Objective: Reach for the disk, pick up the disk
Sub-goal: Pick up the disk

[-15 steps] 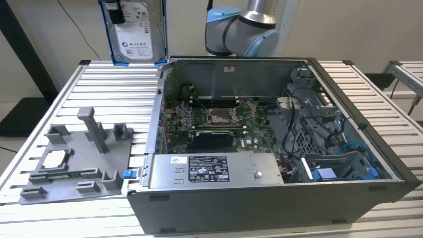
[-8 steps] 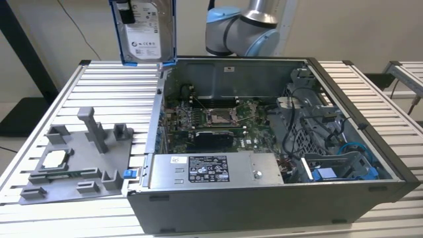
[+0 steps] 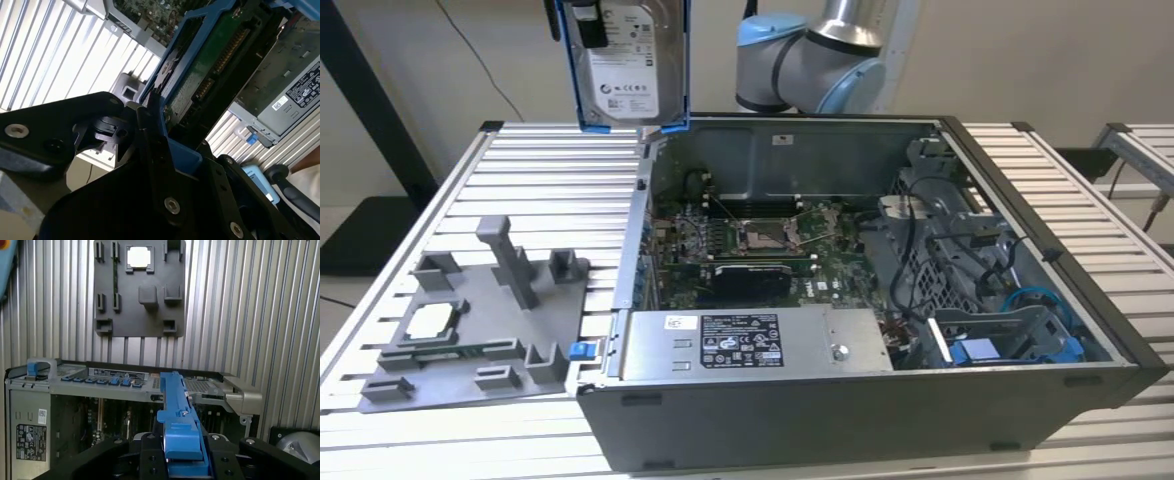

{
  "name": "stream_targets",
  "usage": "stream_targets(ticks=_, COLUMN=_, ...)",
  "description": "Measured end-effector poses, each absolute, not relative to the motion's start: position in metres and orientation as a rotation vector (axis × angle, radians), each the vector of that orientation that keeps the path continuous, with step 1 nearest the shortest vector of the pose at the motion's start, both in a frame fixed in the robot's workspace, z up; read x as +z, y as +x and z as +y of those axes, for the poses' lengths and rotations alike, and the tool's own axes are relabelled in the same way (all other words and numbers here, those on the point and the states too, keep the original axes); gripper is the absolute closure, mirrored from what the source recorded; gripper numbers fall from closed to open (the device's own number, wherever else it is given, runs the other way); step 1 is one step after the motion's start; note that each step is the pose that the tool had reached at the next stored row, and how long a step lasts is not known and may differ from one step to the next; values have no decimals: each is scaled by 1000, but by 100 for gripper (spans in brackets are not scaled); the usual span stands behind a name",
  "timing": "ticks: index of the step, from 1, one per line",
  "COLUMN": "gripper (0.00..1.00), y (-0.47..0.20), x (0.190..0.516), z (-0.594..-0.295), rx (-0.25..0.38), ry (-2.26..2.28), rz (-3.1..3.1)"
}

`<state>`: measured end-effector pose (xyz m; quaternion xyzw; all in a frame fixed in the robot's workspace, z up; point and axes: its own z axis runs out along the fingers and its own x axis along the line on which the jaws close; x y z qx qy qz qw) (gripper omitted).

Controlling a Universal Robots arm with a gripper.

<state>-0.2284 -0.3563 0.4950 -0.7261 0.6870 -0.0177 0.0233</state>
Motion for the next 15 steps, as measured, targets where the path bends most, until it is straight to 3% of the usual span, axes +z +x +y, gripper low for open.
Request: stream_targets(ticks=15, gripper=100, y=-217, x=495, z=-356, rx=-55, ry=-2248, rz=2127)
